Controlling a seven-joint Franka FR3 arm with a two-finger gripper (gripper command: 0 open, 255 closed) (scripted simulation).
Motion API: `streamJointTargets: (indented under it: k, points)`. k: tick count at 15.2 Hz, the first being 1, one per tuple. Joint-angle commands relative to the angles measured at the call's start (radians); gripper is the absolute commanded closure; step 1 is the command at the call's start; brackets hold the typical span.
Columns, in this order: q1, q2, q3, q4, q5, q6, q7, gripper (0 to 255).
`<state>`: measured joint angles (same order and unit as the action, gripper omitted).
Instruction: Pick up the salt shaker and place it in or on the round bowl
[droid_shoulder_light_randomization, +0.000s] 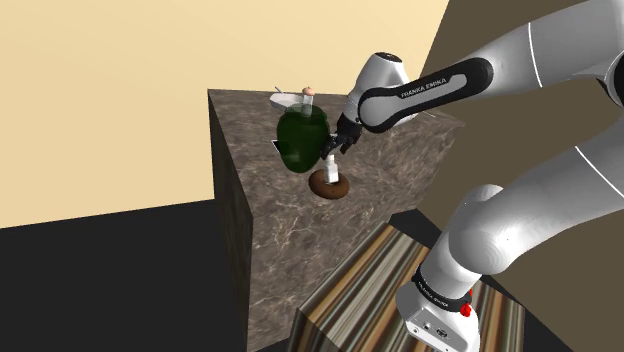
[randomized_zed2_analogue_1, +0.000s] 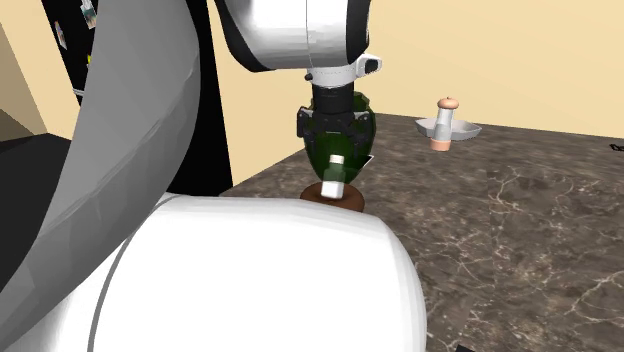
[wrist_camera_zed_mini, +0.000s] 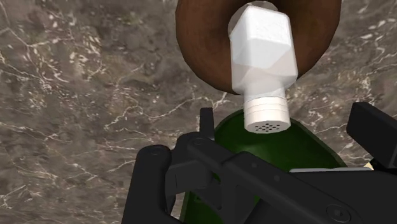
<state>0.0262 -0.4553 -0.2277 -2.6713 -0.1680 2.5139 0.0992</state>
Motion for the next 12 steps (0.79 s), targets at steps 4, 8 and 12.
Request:
streamJointTargets:
  k: [4,8,12]
  points:
    - [-0.005,-0.116,0.021,0.041,0.002,-0.157,0.003,0]
    - [-0.005,-0.116,0.021,0.041,0.002,-0.157,0.003,0]
    - [-0.005,-0.116,0.021,0.041,0.002,-0.157,0.003,0]
